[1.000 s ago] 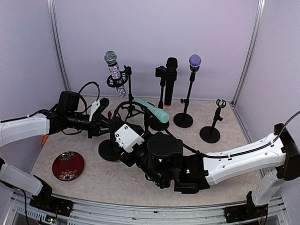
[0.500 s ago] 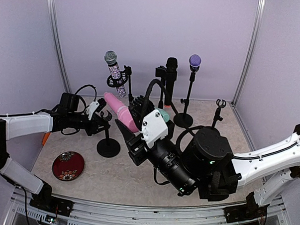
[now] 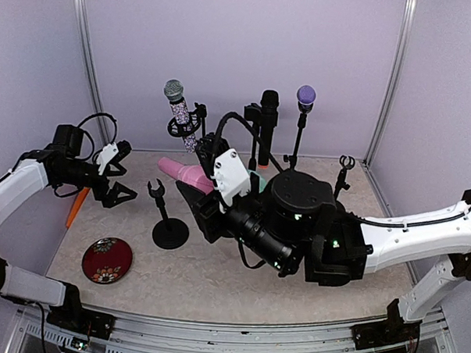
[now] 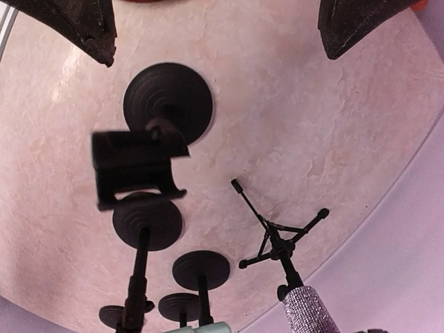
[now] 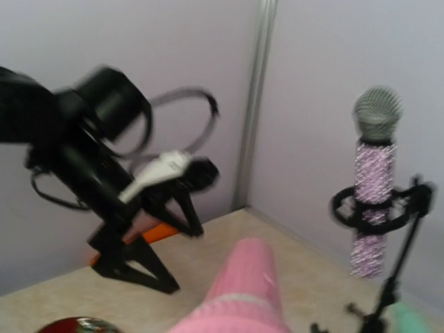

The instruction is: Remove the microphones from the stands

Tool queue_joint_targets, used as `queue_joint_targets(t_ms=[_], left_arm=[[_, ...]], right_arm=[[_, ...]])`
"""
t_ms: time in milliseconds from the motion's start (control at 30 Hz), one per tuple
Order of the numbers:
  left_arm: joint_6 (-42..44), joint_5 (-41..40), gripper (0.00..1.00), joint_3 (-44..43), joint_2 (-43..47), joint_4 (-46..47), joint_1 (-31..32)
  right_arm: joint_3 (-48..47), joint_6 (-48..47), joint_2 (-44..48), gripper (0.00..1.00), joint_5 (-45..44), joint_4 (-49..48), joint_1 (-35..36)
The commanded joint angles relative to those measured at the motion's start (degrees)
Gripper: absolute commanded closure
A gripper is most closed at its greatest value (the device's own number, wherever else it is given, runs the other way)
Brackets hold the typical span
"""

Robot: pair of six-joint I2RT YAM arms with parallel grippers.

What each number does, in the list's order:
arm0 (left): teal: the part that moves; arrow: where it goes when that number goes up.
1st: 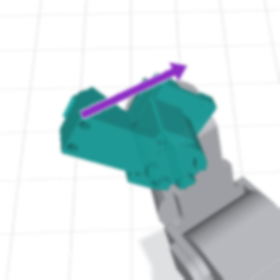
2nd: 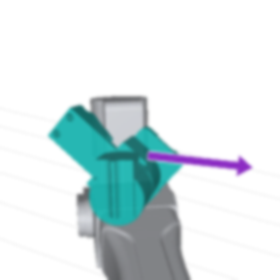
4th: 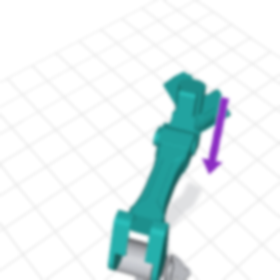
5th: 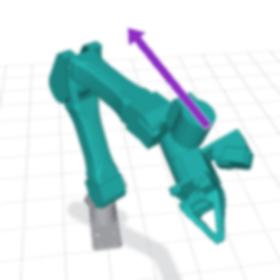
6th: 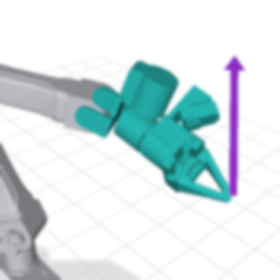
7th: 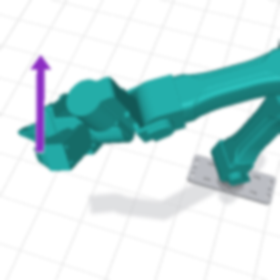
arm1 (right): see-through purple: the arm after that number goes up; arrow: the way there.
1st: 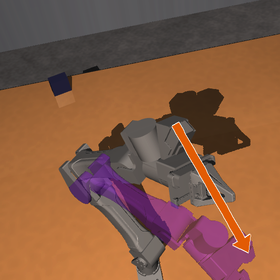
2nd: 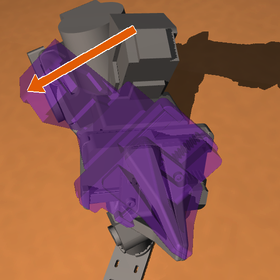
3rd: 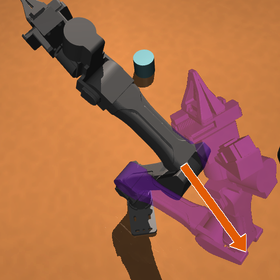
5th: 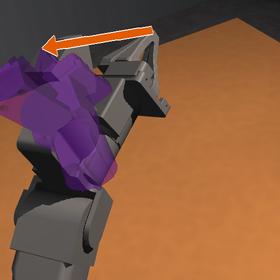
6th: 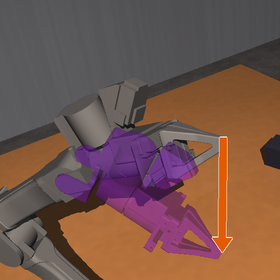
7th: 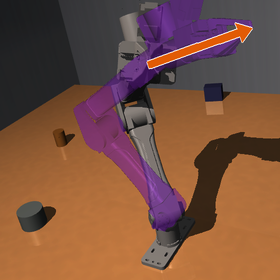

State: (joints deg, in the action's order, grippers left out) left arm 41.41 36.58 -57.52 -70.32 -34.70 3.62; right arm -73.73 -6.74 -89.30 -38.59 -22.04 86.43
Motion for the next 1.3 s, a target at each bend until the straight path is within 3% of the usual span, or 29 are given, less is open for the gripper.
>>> queue_joint_targets(t_ms=[0, 100, 333, 500, 767, 967, 1000, 1067, 1100, 1267], left_arm=[[20.3, 5.8, 0.01, -1.8, 5.8, -20.9, -3.5], [25.1, 8.8, 0.01, -1.0, 10.3, -25.1, -3.3], [23.8, 8.2, 0.03, -0.4, 15.8, -25.0, 3.8], [23.0, 6.4, 0.29, -0.8, 14.5, -26.7, 8.4], [23.2, 7.0, 0.46, -0.8, 14.6, -27.1, 8.8], [24.4, 6.6, 0.77, -0.5, 14.1, -27.4, 8.8], [25.2, 6.1, 0.81, -0.6, 13.8, -28.0, 8.8], [26.3, 4.3, 0.86, -0.4, 13.3, -28.6, 8.8], [26.3, 2.8, 0.88, -0.1, 13.0, -28.4, 8.8], [25.8, -2.4, 0.89, 2.5, 11.6, -24.0, 2.6]], right_arm=[[-5.8, 14.8, -3.4, 1.00, 14.7, 11.0, -5.6], [-8.9, 18.4, -6.6, 1.00, 23.4, 12.8, -8.1], [-16.5, 22.7, -15.3, 1.00, 36.9, 14.3, -11.2], [-19.4, 24.7, -19.0, 1.00, 42.5, 11.7, -12.1], [-20.1, 26.9, -21.3, 1.00, 45.4, 9.5, -13.4], [-21.5, 28.2, -22.9, 1.00, 47.4, 8.9, -14.3], [-21.4, 28.3, -22.9, 0.94, 47.7, 8.8, -14.4], [-21.2, 27.8, -22.5, 0.59, 47.0, 8.8, -14.5], [-20.9, 27.3, -22.2, 0.47, 46.2, 9.1, -14.5], [-17.9, 24.7, -18.1, 0.11, 39.6, 9.7, -15.1]])
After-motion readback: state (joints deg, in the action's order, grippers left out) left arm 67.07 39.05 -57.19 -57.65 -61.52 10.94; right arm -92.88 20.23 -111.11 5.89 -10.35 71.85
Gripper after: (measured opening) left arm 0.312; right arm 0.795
